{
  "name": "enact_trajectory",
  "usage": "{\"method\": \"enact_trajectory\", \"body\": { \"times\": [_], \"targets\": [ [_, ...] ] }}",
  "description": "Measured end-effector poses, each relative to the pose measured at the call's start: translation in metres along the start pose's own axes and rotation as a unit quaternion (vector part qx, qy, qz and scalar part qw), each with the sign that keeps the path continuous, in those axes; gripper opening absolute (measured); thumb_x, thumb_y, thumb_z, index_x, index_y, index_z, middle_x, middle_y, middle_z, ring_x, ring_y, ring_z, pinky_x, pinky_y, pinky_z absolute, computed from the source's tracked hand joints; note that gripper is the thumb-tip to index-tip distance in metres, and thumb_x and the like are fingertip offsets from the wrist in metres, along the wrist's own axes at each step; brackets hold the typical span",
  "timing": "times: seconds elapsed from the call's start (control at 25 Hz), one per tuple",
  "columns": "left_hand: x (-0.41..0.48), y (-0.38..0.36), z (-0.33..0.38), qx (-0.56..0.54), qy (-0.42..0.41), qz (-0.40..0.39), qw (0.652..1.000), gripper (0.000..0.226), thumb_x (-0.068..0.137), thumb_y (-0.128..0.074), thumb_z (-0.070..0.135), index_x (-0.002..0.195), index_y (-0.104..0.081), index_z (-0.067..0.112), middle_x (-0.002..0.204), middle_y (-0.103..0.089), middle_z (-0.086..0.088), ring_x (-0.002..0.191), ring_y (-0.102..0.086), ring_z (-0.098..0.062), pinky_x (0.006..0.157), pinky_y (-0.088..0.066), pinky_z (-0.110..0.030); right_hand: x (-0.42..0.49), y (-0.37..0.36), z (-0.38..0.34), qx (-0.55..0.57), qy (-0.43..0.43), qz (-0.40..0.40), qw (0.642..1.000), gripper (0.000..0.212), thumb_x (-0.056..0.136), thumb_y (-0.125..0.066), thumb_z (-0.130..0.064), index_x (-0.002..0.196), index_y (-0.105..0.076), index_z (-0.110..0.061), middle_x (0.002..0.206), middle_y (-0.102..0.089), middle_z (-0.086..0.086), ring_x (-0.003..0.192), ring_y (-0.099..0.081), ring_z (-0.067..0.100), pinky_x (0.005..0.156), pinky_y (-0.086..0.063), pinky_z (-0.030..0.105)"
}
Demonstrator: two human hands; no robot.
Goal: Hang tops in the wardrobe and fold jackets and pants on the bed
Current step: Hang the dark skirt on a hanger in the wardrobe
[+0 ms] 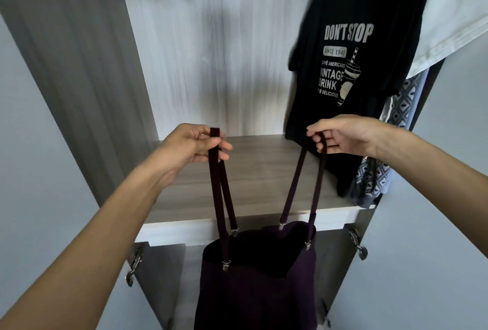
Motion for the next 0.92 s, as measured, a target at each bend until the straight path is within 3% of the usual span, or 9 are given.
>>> {"method": "enact_trajectory", "body": {
  "times": [0.12, 0.24, 0.32, 0.44, 0.6, 0.68, 0.8, 0.92],
  "targets": [
    [-0.002, 0.012, -0.005, 0.007, 0.052, -0.018, 0.998, 0.009, 0.093, -0.059, 0.002, 0.097, -0.067, 0.003, 0.089, -0.077, -0.01, 0.082, -0.075, -0.019, 0.072, -0.059, -0.024, -0.008, -0.009, 0.007, 0.029, 0.081, -0.066, 0.994, 0.029, 0.081, -0.067, -0.006, 0.11, -0.068, 0.0, 0.086, -0.071, 0.005, 0.083, -0.07, 0.014, 0.081, -0.057, 0.024],
    [-0.006, 0.023, -0.005, -0.05, 0.015, 0.067, 0.996, 0.007, 0.09, -0.064, 0.004, 0.092, -0.071, 0.002, 0.087, -0.076, -0.012, 0.08, -0.075, -0.021, 0.073, -0.06, -0.025, -0.007, -0.019, 0.006, 0.076, 0.146, -0.021, 0.986, 0.029, 0.07, -0.073, -0.01, 0.098, -0.074, -0.004, 0.084, -0.074, 0.005, 0.079, -0.072, 0.012, 0.073, -0.056, 0.018],
    [-0.008, 0.029, -0.003, -0.064, -0.031, 0.118, 0.99, 0.006, 0.088, -0.067, 0.005, 0.088, -0.072, 0.002, 0.088, -0.076, -0.011, 0.078, -0.073, -0.019, 0.072, -0.058, -0.024, -0.004, -0.02, 0.0, 0.139, 0.159, 0.028, 0.977, 0.015, 0.068, -0.073, -0.007, 0.082, -0.078, -0.007, 0.086, -0.076, 0.006, 0.078, -0.073, 0.012, 0.071, -0.056, 0.017],
    [-0.01, 0.037, 0.013, 0.058, -0.119, 0.193, 0.972, 0.009, 0.087, -0.072, 0.013, 0.083, -0.074, 0.005, 0.089, -0.072, -0.012, 0.076, -0.062, -0.016, 0.06, -0.048, -0.017, -0.005, -0.023, -0.015, 0.225, 0.187, 0.09, 0.952, 0.011, 0.075, -0.068, -0.001, 0.085, -0.073, -0.004, 0.084, -0.076, 0.005, 0.077, -0.074, 0.012, 0.072, -0.057, 0.019],
    [-0.015, 0.039, 0.049, 0.065, -0.165, 0.272, 0.946, 0.021, 0.092, -0.068, 0.012, 0.085, -0.068, -0.008, 0.054, -0.059, 0.003, 0.042, -0.043, -0.009, 0.042, -0.029, -0.02, -0.021, -0.03, -0.04, 0.145, 0.269, 0.138, 0.942, 0.007, 0.087, -0.066, 0.003, 0.094, -0.07, 0.002, 0.088, -0.073, 0.012, 0.079, -0.072, 0.013, 0.085, -0.057, 0.023],
    [-0.016, 0.033, 0.066, 0.086, -0.159, 0.274, 0.945, 0.017, 0.094, -0.064, 0.009, 0.081, -0.067, -0.001, 0.062, -0.069, 0.006, 0.039, -0.052, -0.005, 0.039, -0.034, -0.017, -0.028, -0.026, -0.053, 0.154, 0.255, 0.143, 0.944, 0.008, 0.086, -0.069, 0.003, 0.093, -0.068, 0.006, 0.087, -0.072, 0.014, 0.077, -0.073, 0.015, 0.081, -0.059, 0.024],
    [-0.016, 0.029, 0.081, 0.109, -0.151, 0.284, 0.941, 0.022, 0.094, -0.064, 0.011, 0.073, -0.065, 0.008, 0.085, -0.075, -0.009, 0.041, -0.055, -0.008, 0.042, -0.037, -0.018, -0.036, -0.014, -0.065, 0.316, 0.164, 0.091, 0.93, 0.005, 0.085, -0.068, 0.003, 0.089, -0.064, 0.005, 0.068, -0.073, 0.008, 0.067, -0.073, 0.014, 0.065, -0.059, 0.022],
    [-0.021, 0.026, 0.089, 0.121, -0.15, 0.314, 0.93, 0.022, 0.092, -0.068, 0.015, 0.07, -0.068, 0.011, 0.081, -0.074, -0.01, 0.052, -0.055, -0.008, 0.057, -0.044, -0.017, -0.038, -0.009, -0.067, 0.369, 0.134, 0.046, 0.919, 0.003, 0.088, -0.063, 0.004, 0.087, -0.064, 0.002, 0.063, -0.071, 0.006, 0.061, -0.071, 0.01, 0.068, -0.06, 0.023]
  ]
}}
Point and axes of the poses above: each hand's wrist, its own x-axis towards the middle knuckle, its own y-axis out of the back of the hand, z = x × y, the point moved 2 cm from there along x, towards the middle knuckle
